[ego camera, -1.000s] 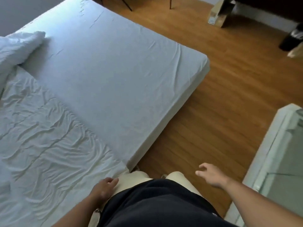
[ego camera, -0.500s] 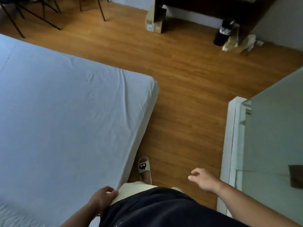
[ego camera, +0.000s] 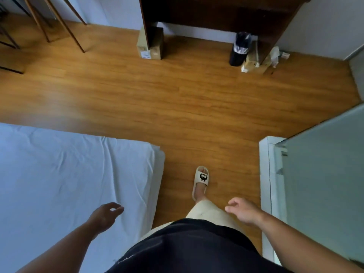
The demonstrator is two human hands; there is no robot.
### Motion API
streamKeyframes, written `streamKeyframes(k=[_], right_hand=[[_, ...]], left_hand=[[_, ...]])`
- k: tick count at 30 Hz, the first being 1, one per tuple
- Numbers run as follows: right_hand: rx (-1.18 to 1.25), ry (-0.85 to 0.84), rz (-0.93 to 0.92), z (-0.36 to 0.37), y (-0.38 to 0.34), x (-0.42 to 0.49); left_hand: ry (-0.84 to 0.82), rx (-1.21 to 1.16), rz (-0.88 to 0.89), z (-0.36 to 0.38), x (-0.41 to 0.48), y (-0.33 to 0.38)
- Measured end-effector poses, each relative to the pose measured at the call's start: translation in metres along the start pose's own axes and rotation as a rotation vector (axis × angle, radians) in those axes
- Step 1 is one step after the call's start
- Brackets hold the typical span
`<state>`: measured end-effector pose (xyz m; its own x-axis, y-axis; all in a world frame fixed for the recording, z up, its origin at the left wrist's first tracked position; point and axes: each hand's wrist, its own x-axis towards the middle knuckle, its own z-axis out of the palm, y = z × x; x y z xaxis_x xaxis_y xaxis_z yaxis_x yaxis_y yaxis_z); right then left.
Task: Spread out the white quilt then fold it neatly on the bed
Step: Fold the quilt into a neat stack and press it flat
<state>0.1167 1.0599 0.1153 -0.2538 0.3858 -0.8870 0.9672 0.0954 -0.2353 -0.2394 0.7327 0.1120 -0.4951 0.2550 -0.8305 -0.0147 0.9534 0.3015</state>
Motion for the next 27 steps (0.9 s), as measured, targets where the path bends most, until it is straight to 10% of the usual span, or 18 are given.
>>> streamKeyframes(k=[12, 27], right_hand=[[-0.232, 0.066, -0.081, -0.325, -0.196, 0.173], [-0.446, 0.034, -0.215, -0.442, -0.581, 0.308]], left_hand=[[0.037, -0.332, -0.164, -0.033, 0.089, 0.226], [0.124, -0.410, -0.071, -0.307, 0.294, 0.369]])
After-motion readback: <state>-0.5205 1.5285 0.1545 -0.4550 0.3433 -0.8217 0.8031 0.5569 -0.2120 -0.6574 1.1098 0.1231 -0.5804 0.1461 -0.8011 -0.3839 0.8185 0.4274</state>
